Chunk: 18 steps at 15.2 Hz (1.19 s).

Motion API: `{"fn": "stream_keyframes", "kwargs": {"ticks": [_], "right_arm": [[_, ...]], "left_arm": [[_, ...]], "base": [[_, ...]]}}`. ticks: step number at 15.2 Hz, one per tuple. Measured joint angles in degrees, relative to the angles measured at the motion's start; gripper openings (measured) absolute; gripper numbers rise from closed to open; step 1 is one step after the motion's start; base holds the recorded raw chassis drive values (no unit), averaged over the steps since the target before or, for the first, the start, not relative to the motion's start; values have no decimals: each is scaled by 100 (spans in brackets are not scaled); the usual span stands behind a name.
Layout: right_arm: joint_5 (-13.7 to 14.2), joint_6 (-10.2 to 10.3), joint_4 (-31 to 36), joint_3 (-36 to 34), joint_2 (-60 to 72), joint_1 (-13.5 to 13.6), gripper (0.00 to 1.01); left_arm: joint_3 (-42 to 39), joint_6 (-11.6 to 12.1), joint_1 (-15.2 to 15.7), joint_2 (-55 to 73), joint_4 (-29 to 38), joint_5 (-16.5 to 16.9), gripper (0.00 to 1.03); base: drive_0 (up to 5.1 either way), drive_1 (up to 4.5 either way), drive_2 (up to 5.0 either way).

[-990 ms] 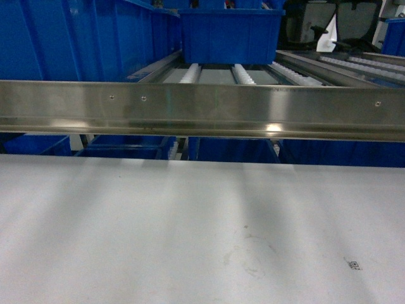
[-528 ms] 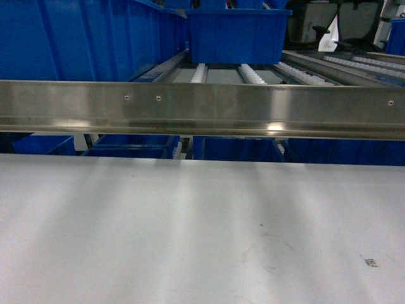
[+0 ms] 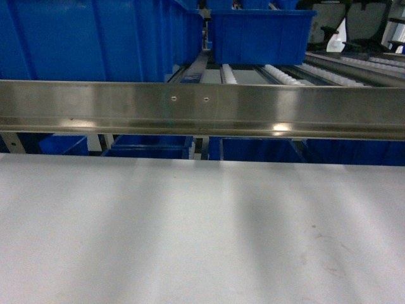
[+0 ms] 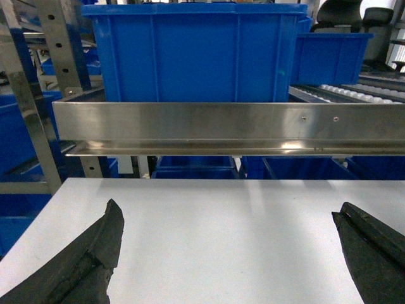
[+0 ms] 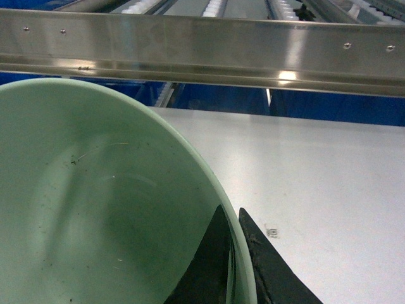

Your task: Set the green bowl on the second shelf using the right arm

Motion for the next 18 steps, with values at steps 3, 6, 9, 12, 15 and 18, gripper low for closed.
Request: {"fn": "stream_keyframes", "kwargs": {"ticks": [3,6,9,12,15,18], "right_arm": [[-2,0,22,0,-2,0,2],[-4,0,17,0,-2,2,2],[-4,0,13,0,-2,0,2],[-2,0,4,0,2,0,2],[-4,0,13,0,-2,2,2],[-4,0,35,0,-7,2,2]], "left_arm": [[0,0,0,2,-20,-4,98],[0,0,0,0,-11,-4,98],[0,0,0,2,-11,0,98],[0,0,0,2,-2,-4,98],[0,0,0,2,-11,-7,98],[0,0,0,0,-17,-2,98]], "base": [[0,0,0],[0,0,0],[0,0,0],[0,0,0],[0,0,0],[-323,174,174]]}}
